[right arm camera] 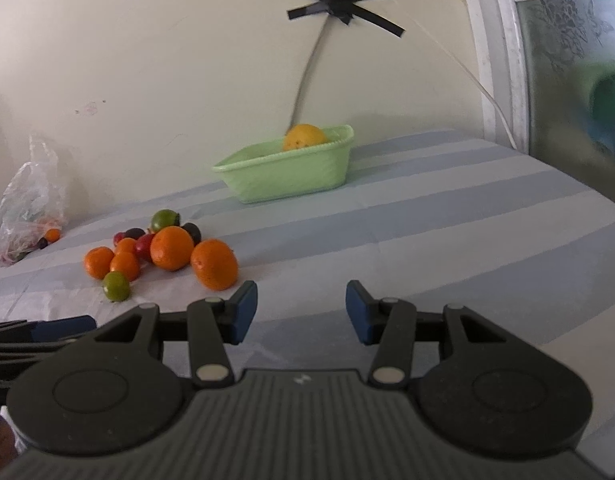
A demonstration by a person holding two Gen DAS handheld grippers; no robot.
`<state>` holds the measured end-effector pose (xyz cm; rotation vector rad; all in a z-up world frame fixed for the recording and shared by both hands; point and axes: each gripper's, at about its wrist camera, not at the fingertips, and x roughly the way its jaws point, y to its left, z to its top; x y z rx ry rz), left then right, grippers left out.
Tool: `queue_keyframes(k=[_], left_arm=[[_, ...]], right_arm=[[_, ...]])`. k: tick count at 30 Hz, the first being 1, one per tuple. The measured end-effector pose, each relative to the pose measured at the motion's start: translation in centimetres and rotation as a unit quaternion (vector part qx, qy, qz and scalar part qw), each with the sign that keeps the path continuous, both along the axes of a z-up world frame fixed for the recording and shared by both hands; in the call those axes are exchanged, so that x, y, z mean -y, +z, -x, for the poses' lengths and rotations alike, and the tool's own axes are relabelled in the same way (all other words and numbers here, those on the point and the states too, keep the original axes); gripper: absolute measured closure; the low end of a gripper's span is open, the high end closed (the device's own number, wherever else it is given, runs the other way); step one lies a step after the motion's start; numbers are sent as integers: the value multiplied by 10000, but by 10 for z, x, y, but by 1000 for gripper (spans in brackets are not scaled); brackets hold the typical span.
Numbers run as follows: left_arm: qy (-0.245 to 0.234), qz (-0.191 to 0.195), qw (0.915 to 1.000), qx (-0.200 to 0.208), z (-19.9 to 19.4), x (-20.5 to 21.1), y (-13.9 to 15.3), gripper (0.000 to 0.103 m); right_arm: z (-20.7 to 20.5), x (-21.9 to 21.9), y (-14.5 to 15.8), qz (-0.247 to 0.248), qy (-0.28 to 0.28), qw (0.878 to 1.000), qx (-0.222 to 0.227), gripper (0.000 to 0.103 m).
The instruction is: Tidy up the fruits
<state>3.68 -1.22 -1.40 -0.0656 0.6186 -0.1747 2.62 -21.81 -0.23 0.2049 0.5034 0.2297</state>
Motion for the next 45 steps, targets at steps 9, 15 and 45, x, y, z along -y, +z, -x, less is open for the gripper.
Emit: queue_keyframes(k=[9,15,45], left_arm=[[167,-436,9989,-29,0,9,-1,35],[188,-539,9984,-35,-1,11,-1,34],[-68,-443,9989,-101,-1,10,-2,20]], right_arm=[[9,-4,3,17,385,9988,305,45],[13,-2,5,-34,479,9979,437,45],[9,-6,5,-4,727,9968,345,45]])
